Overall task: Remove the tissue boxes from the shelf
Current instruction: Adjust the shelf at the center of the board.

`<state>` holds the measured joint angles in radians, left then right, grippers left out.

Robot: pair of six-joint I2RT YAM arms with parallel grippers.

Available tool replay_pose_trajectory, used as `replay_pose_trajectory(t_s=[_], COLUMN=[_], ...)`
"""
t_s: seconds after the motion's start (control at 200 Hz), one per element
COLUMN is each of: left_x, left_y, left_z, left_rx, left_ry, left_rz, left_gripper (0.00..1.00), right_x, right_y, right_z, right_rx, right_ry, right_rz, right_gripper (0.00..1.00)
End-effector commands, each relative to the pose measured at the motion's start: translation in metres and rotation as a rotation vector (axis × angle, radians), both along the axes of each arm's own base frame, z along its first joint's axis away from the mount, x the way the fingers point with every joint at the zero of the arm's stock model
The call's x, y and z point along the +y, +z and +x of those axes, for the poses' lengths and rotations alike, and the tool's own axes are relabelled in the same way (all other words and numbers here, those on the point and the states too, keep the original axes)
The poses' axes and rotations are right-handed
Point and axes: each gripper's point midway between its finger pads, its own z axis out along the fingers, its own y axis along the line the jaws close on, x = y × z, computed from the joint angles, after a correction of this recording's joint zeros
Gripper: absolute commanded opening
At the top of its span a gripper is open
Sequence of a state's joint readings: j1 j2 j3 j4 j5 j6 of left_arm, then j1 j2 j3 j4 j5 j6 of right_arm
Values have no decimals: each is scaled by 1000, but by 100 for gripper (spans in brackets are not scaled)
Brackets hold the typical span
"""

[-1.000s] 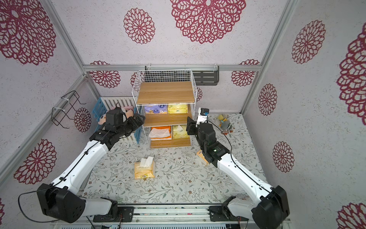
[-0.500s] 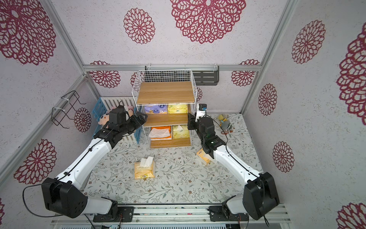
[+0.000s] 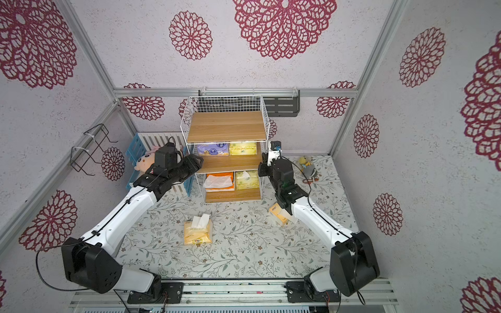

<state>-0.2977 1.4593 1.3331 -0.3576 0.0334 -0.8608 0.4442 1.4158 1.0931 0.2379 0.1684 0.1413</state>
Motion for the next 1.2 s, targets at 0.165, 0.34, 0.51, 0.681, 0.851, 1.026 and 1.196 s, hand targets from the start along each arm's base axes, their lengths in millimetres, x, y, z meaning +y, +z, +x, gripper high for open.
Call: replay_pose_trajectory(t_s=[0.165,0.34,0.51,0.681,0.851,1.026,1.196], left_x=[-12,-23,-30,-36,-39,-34,-30], left_y=[24,28,32,36,30,30,29], left_z=[-11,-20,-28,-42,-56,-67,-72], left_rx=[-38,-46,-46,-48,-33,-38,-41], left_ry=[-23,-38,-52,-58,-68,-57,-49], left_rz=[28,30,34,30,39,40,44], left_gripper=[63,60,51,51,52,51,51], right_x=[3,-3,-8,-16,-26,-35,-43], right_y=[69,82,87,84,80,88,97], right_z=[-27,-40,-53,-69,-83,-99,-112], right_rx=[-142,-160,-159,-152,-142,-141,-160], right_ry=[73,75,80,80,63,55,47], right_rz=[131,133,134,150,165,173,179], right_gripper=[0,0,0,0,0,6,35])
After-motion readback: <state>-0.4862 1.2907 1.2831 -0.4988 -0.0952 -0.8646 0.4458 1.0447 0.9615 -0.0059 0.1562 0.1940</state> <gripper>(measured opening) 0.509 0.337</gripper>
